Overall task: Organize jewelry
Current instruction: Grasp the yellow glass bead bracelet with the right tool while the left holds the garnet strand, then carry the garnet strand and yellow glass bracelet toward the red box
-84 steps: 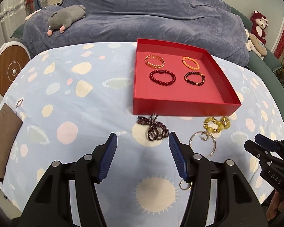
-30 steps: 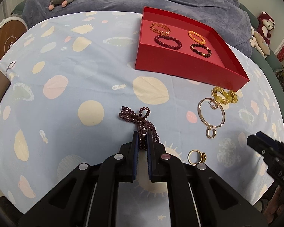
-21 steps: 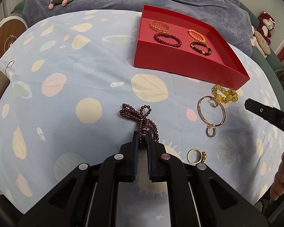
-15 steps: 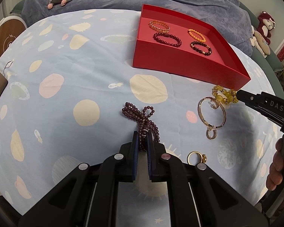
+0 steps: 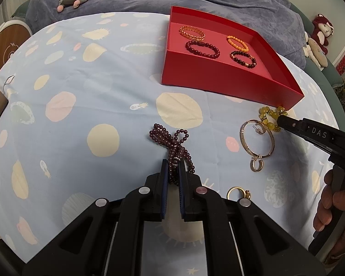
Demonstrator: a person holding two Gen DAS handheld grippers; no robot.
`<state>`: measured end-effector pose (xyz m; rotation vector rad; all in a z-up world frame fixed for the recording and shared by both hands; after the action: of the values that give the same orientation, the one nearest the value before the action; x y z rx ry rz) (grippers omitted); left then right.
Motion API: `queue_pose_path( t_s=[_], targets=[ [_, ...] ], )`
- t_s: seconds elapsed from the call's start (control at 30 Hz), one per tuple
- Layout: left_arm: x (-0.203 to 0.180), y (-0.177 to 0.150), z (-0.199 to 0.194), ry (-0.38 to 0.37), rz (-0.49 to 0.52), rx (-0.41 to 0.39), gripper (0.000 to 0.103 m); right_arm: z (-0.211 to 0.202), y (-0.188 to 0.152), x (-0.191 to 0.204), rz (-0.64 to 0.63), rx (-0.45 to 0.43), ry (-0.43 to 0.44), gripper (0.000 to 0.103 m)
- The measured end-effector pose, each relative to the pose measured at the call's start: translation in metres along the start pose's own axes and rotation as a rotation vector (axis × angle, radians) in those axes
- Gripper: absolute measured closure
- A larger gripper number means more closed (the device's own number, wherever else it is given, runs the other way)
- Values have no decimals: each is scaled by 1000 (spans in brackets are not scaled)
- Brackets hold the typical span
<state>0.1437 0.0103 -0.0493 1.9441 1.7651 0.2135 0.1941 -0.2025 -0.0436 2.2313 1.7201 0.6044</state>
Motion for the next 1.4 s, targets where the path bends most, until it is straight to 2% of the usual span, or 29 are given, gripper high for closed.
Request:
queue_pose_path(
  t_s=[0.03, 0.17, 0.27, 0.33, 0.4, 0.7, 0.8, 0.93, 1.0, 1.4],
  targets=[
    [0, 0, 0, 0, -2, 1, 95, -1, -1, 1, -10, 2, 5, 95],
    [0, -2, -2, -1, -7, 6, 95, -6, -7, 1, -34, 8, -7, 101],
    [0, -4, -3, -1, -6, 6, 95, -9, -10, -7, 10, 17, 8, 101],
    [0, -5, -3, -1, -9, 5, 95, -12, -9, -12, 57, 15, 24, 93],
    [0, -5, -4, -2, -13, 6, 95, -12, -6, -13, 77, 14, 34, 89],
    [1, -5, -3, -8, -16, 6, 95, 6, 1, 2, 69, 36, 23, 86],
    [1, -3, -2, -10, -16, 5, 95, 7, 2, 4, 56, 21, 15, 85],
    [0, -3, -2, -10, -19, 5, 95, 5, 0, 1, 27, 17, 7, 93],
    [0, -2, -2, -12, -22, 7, 95, 1, -3, -4, 29, 13, 7, 93],
    [-3, -7, -12, -25, -34, 15, 95, -56, -24, -31, 39, -38, 25, 94]
  ],
)
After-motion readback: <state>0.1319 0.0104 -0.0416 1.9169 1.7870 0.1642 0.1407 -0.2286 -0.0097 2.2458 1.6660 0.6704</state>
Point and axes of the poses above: each gripper's, at about its wrist camera, not at the fingertips, and z roughly the way its jaws point, x to its left, y to its top, the point moved 4 cm from there along z, roughly the way its jaws point, and after that the axes turned 3 degrees about -y, right-handed, at the moved point
